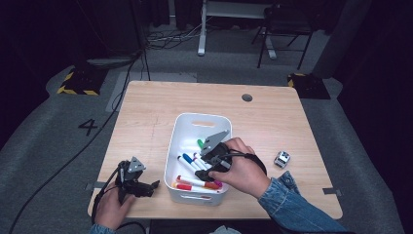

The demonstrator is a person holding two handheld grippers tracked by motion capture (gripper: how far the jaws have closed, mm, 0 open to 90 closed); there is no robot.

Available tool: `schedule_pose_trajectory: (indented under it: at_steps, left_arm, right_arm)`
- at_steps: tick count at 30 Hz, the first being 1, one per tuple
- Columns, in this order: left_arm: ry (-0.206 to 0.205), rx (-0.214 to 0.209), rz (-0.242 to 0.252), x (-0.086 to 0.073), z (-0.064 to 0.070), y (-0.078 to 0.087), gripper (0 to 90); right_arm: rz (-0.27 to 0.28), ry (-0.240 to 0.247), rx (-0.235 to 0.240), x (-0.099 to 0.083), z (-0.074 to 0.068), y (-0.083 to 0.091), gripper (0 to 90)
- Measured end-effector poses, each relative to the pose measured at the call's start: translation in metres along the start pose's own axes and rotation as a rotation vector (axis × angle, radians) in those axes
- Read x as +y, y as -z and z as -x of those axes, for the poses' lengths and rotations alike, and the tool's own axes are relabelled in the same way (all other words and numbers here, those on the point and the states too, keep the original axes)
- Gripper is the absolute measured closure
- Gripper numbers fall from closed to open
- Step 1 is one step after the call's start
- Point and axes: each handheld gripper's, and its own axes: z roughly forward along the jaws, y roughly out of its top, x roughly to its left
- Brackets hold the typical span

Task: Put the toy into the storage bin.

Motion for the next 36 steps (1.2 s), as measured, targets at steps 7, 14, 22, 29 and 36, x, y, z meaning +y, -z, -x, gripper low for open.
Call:
schedule_pose_trajectory:
  at_steps: [7,14,22,29,36]
  left_arm:
    - [0.001,0.0,0.0,0.0,0.0,0.0,0.0]
    - [0.0,0.0,0.0,0.0,0.0,0.0,0.0]
    - [0.002,-0.002,0.002,0.0,0.0,0.0,0.0]
    - [0.001,0.0,0.0,0.0,0.0,0.0,0.0]
    - [0.004,0.006,0.001,0.001,0.001,-0.001,0.0]
  right_arm:
    - [0.097,-0.041,-0.035,-0.005,0.012,0.024,41.4]
    - [0.16,-0.097,-0.096,-0.026,0.028,0.052,39.4]
    - [0.195,-0.165,-0.181,-0.057,0.051,0.077,37.5]
    - [0.191,-0.193,-0.248,-0.086,0.078,0.093,34.7]
    - [0.179,-0.228,-0.326,-0.125,0.102,0.112,31.0]
